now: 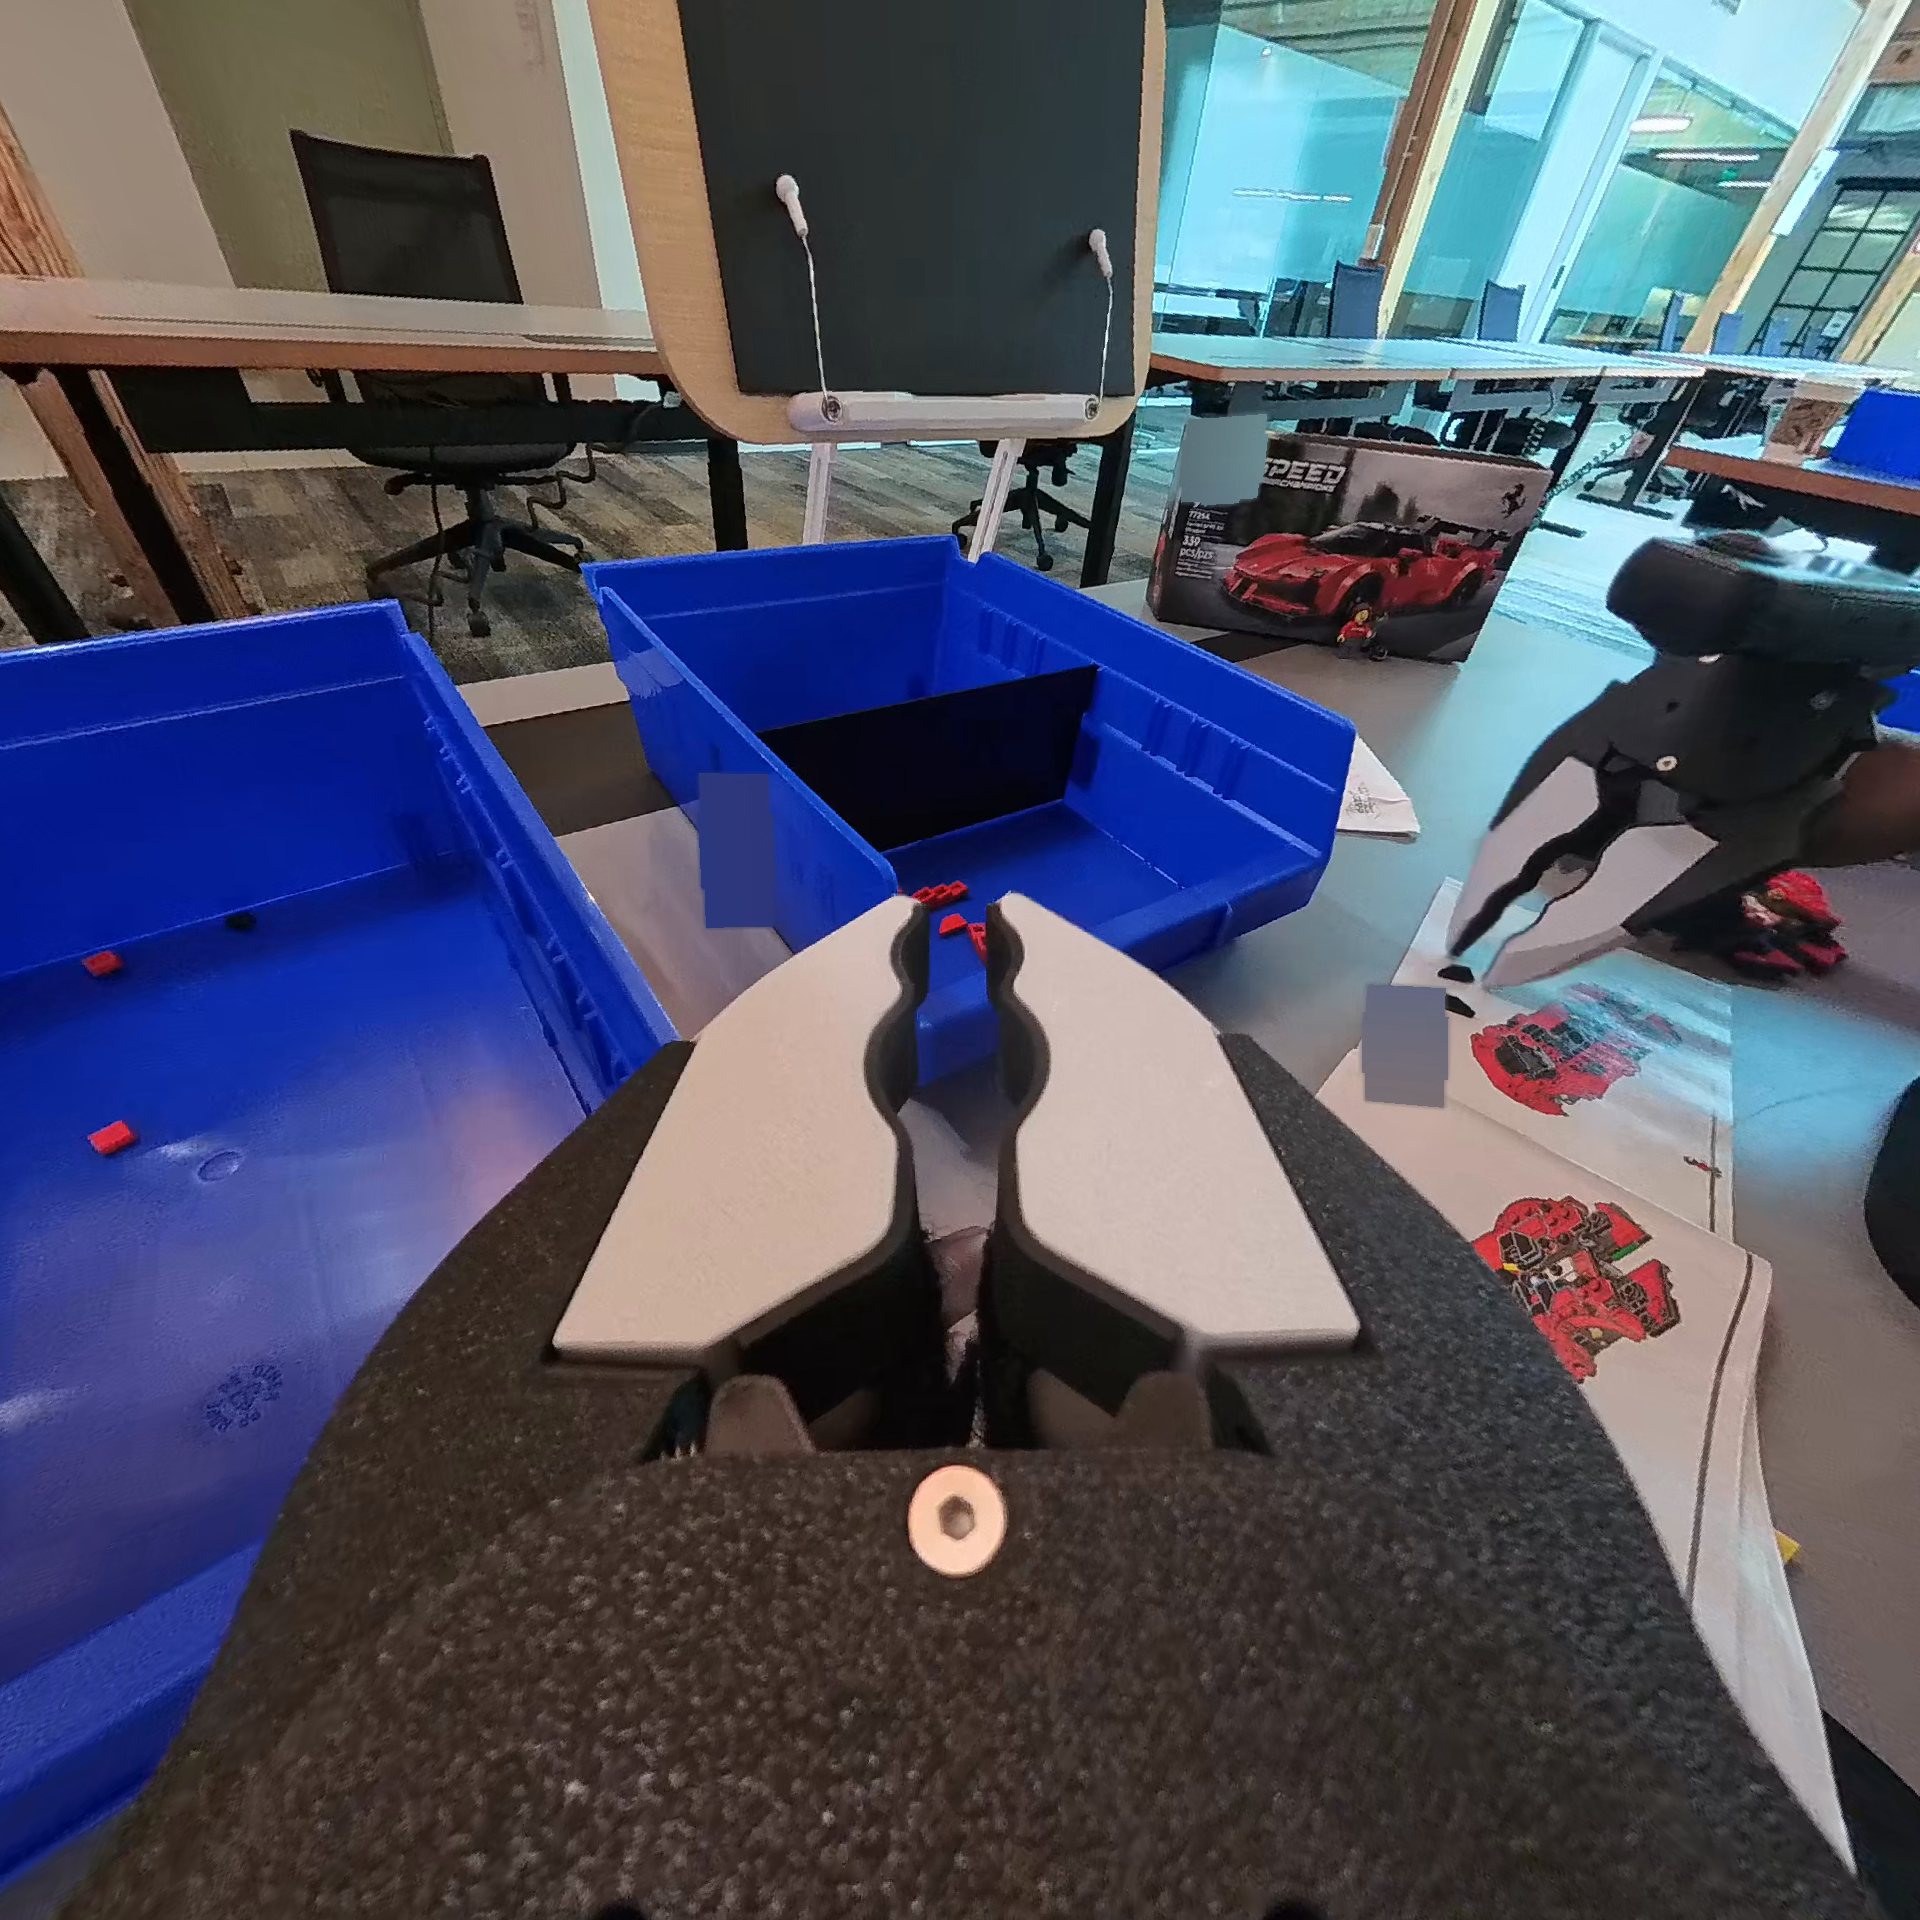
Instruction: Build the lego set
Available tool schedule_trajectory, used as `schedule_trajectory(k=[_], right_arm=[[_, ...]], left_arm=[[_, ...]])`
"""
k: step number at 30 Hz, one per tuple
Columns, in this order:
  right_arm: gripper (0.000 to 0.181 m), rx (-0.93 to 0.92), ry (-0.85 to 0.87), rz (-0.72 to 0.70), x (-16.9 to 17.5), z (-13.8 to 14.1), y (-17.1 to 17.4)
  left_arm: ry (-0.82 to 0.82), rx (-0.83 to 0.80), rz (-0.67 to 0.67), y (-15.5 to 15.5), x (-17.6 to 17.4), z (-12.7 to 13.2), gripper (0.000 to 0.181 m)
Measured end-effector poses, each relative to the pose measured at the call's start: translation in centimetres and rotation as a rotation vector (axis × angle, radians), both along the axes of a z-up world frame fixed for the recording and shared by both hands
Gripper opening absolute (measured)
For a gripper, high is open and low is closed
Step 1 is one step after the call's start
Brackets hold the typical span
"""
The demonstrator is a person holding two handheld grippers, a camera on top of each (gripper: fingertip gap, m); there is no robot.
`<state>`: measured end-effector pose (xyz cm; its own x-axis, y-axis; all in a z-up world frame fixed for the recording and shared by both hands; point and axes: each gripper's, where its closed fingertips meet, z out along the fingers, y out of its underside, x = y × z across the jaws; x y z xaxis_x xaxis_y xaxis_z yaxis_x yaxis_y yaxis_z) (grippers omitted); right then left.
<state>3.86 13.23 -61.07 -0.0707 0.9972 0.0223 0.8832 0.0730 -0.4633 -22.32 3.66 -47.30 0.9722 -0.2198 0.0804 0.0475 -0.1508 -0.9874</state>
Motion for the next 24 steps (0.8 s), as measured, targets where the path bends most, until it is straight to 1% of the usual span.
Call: schedule_trajectory(k=[2, 3, 6, 8, 10, 11, 12, 14, 15, 17, 19, 22, 24], right_arm=[[0.016, 0.021, 0.01, -0.019, 0.0, 0.3, 1.1], [0.016, 0.003, 0.023, -0.017, -0.1, 0.5, 1.0], [0.019, -0.077, 0.058, -0.021, -0.7, 0.9, -0.4], [0.021, -0.046, 0.038, -0.028, -0.6, 0.3, -0.5], [0.017, -0.029, 0.023, -0.005, -0.5, -0.1, -0.4], [0.01, -0.042, 0.032, 0.018, -0.5, 0.0, -0.5], [0.009, -0.056, 0.029, 0.047, -0.6, 0.1, -0.7], [0.009, -0.051, -0.021, 0.148, -0.4, -0.1, -0.7], [0.009, -0.034, -0.045, 0.239, -0.4, -0.1, -0.9], [0.009, 0.02, -0.088, 0.478, -0.2, -0.2, -1.5], [0.009, 0.081, -0.132, 0.653, -0.4, -0.2, -1.4], [0.01, 0.136, -0.19, 0.791, -0.9, -0.2, -1.0], [0.014, 0.195, -0.201, 0.848, -1.2, -0.1, -0.7]], left_arm=[[0.0, 0.003, 0.001, 0.0, 0.0, 0.1, 0.009], [0.0, 0.002, 0.001, 0.0, 0.0, 0.1, 0.009], [0.001, 0.001, 0.002, 0.0, 0.0, 0.0, 0.009], [0.001, -0.001, 0.003, 0.0, -0.1, 0.0, 0.009], [-0.002, -0.002, 0.002, 0.0, -0.1, 0.0, 0.009], [-0.002, -0.001, 0.002, 0.0, -0.1, 0.0, 0.009], [-0.001, 0.0, 0.002, 0.0, -0.1, 0.0, 0.009], [-0.001, 0.0, 0.003, -0.1, -0.1, 0.0, 0.009], [-0.002, 0.0, 0.005, -0.1, -0.1, 0.0, 0.009], [-0.002, 0.001, 0.006, -0.1, -0.2, 0.0, 0.009], [0.0, 0.001, 0.007, -0.1, -0.2, 0.0, 0.009], [0.004, -0.001, 0.011, -0.1, -0.2, 0.0, 0.009], [0.003, -0.001, 0.013, -0.1, -0.3, 0.0, 0.009]])
